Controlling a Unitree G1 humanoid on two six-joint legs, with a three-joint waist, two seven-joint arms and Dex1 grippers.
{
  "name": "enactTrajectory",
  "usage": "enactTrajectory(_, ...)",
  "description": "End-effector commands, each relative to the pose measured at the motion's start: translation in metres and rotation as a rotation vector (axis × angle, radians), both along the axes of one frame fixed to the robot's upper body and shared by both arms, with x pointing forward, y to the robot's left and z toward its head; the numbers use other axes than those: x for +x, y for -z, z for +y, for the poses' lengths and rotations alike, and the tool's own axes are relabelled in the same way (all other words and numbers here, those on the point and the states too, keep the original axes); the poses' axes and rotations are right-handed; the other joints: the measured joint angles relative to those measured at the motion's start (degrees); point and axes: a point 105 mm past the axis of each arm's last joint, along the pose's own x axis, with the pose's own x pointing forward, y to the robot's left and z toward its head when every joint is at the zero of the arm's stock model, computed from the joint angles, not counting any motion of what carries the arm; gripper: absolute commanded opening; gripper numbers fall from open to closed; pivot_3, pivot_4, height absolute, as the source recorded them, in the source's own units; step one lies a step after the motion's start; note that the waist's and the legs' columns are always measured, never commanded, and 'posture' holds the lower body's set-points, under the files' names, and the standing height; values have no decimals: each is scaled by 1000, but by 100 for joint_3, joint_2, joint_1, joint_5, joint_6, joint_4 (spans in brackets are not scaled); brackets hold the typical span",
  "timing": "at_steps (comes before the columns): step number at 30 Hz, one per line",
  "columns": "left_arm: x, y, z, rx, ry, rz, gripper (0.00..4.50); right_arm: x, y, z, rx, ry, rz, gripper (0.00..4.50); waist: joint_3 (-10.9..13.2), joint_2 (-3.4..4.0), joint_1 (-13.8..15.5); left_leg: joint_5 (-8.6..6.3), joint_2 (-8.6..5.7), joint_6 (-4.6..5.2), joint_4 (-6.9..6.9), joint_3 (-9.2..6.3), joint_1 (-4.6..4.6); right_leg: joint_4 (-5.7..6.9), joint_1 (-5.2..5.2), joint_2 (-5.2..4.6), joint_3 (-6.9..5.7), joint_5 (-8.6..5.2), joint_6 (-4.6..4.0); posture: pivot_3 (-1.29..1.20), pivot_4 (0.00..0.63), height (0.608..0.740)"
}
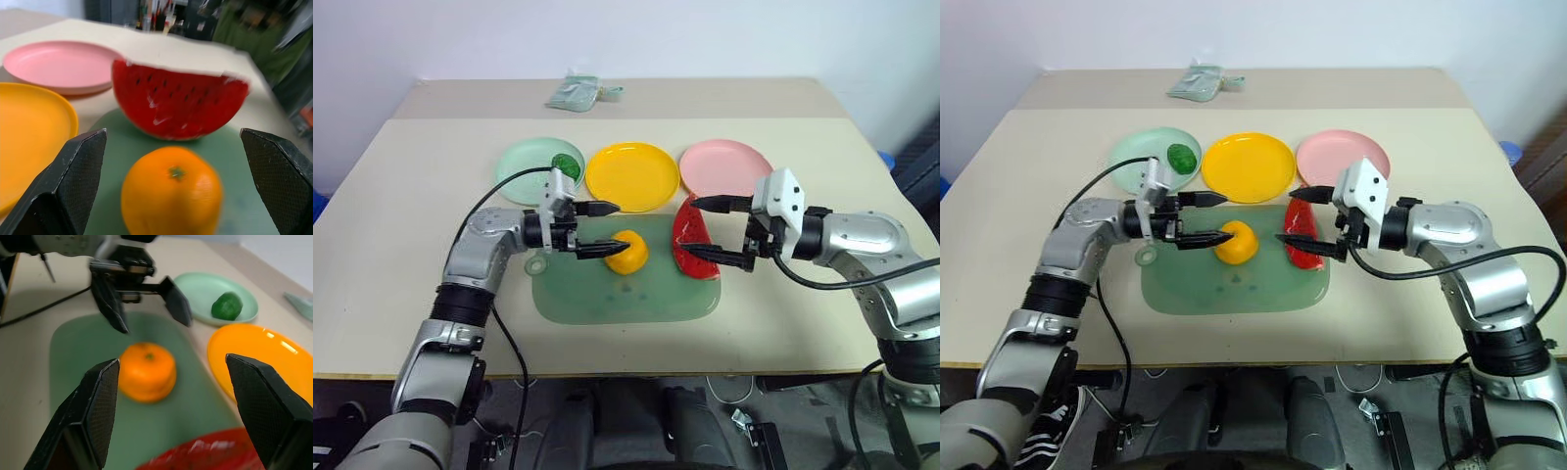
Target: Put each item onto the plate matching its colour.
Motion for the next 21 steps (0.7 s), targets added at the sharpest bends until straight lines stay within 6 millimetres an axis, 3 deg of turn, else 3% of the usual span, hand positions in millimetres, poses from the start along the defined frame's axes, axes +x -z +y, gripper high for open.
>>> enactTrajectory(1,2,7,-10,62,19,-90,4462,-4,-13,1,0,-8,-71,3532,0,0,-10,0,0,0,0,1,0,0,0,0,0,0,0,0,150,740)
enactTrajectory(5,4,33,-14,188,33,-139,4462,-3,-13,2,10,13,-79,3532,0,0,-2,0,0,0,-2,1,0,0,-1,0,1,0,0,0,150,740)
enactTrajectory(9,14,25,-19,127,-23,-161,3430,-3,-14,2,20,31,-88,3532,0,0,32,0,-1,0,6,0,-1,-1,5,-3,0,0,0,0,150,740)
enactTrajectory(13,41,-11,-23,-75,-189,-142,3410,2,-16,0,36,61,-107,3532,1,-2,30,0,-2,0,6,-1,-1,0,5,-3,0,0,1,0,150,740)
enactTrajectory(16,80,-45,-14,-256,-465,-121,3410,14,-20,0,53,112,-150,3532,3,-8,25,0,-3,1,11,-4,-5,1,4,-3,-3,1,2,0,150,740)
enactTrajectory(21,113,-62,-5,-310,-741,-109,3410,51,-30,-3,83,288,-231,3532,1,-3,-22,-1,-3,1,5,0,1,1,2,-2,-2,2,5,0,150,740)
